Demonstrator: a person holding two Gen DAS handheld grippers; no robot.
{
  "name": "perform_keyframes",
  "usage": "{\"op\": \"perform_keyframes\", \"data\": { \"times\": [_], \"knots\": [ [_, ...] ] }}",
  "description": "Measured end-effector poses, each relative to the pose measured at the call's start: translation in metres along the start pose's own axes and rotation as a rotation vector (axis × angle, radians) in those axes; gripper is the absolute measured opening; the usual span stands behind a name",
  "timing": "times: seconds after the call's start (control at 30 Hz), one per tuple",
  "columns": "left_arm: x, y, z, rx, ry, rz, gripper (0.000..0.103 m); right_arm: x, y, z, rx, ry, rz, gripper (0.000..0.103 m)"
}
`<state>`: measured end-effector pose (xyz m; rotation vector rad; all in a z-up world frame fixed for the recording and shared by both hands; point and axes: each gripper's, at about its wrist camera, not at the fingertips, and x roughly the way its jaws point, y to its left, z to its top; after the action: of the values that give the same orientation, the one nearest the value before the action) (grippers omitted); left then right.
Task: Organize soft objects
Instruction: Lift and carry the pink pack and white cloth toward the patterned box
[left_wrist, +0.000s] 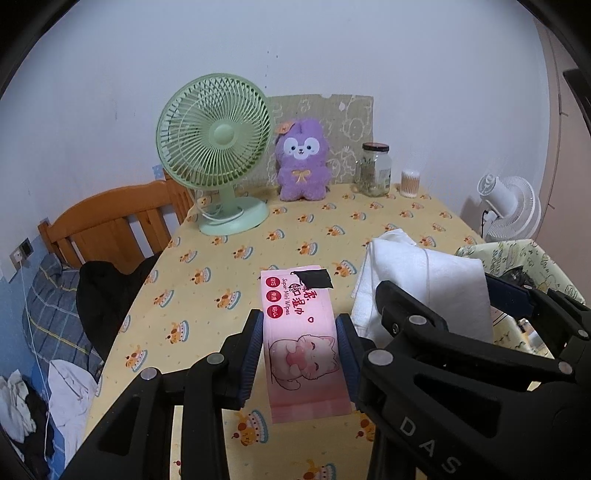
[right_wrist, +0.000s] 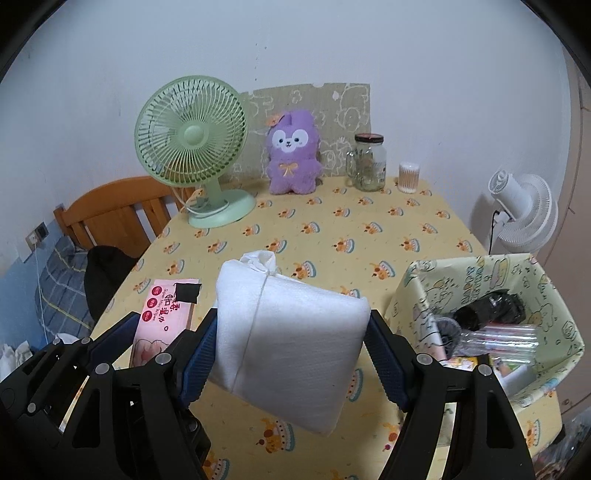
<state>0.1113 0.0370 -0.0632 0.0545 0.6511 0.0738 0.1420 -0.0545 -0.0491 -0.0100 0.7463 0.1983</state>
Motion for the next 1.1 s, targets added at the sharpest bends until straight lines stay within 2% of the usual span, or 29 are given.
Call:
{"op": "perform_keyframes", "data": {
  "times": [0.43, 1.1],
  "knots": [
    [-0.016, -0.026, 0.012, 0.012, -0.046, -0.009, 0.04, -0.024, -0.025, 0.008, 0.002, -0.051, -0.011, 0.078],
    [-0.019, -0.071, 0.021, 0.036, -0.086, -0.072, 0.04, -0.041, -0.067, 0.013, 0.01, -0.09, -0.071, 0.078]
  ]
}}
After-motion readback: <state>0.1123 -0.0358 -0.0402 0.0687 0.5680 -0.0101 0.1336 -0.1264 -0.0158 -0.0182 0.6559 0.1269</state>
